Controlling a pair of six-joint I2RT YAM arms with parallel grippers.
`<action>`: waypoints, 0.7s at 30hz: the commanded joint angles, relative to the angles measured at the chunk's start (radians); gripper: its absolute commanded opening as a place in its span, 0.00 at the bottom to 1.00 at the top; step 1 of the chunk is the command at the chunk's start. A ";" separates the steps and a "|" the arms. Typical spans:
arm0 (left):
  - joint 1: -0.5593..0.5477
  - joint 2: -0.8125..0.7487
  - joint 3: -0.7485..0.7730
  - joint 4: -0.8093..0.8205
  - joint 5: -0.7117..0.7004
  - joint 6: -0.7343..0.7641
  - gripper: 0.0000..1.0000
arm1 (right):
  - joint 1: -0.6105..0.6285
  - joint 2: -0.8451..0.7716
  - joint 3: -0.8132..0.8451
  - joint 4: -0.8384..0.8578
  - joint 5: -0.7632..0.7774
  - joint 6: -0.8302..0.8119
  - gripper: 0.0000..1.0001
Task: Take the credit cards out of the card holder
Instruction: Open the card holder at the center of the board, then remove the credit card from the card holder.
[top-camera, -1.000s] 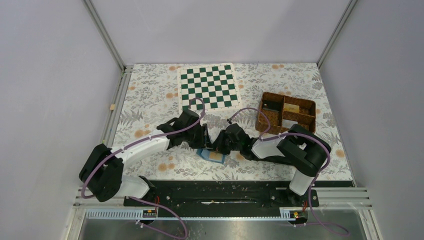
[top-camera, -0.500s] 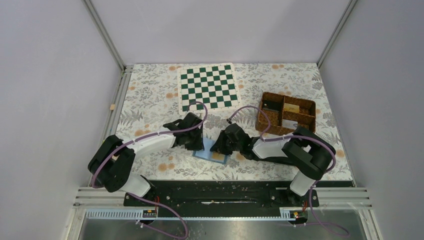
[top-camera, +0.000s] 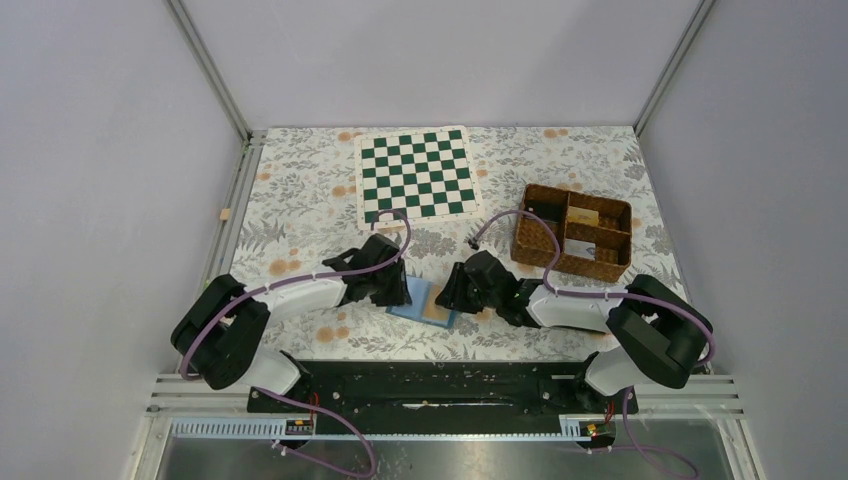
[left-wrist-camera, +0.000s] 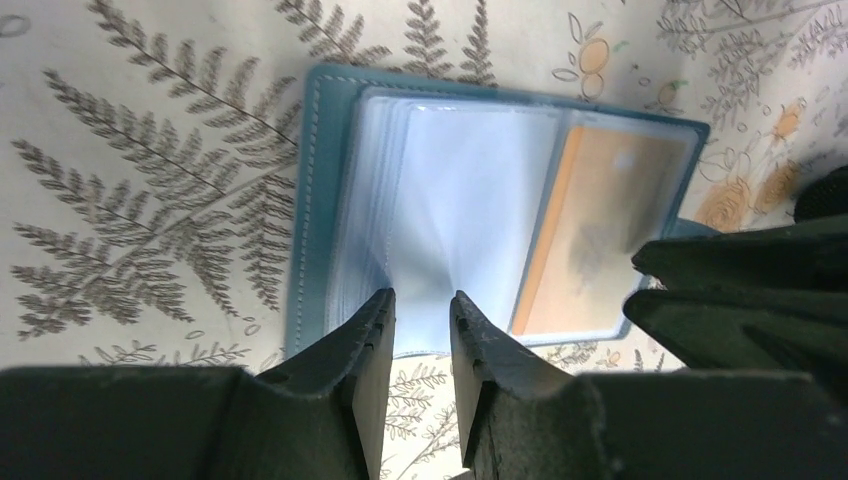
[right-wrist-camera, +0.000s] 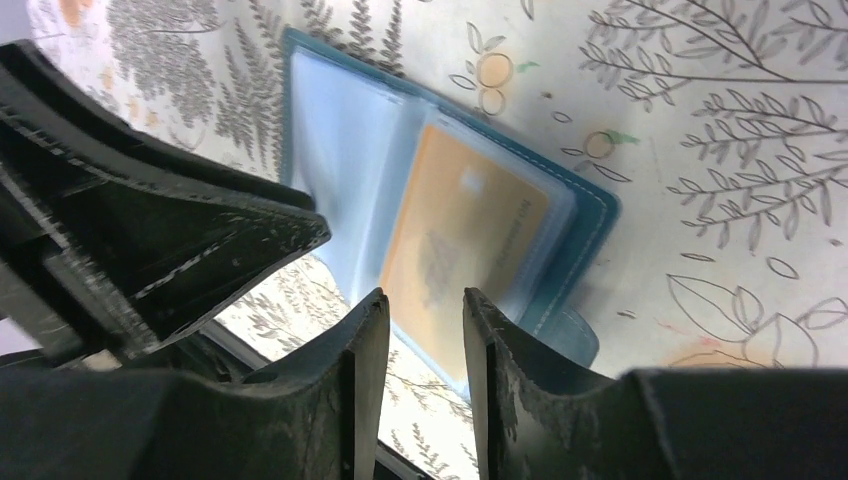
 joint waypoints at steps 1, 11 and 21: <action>-0.032 -0.017 -0.047 -0.008 0.066 -0.034 0.28 | 0.008 0.005 -0.023 -0.038 0.050 -0.033 0.40; -0.061 -0.078 -0.018 -0.082 -0.011 -0.056 0.30 | 0.008 -0.010 -0.017 -0.121 0.125 -0.112 0.41; -0.061 -0.118 0.071 -0.006 0.093 -0.052 0.33 | 0.008 0.007 -0.016 -0.102 0.120 -0.112 0.37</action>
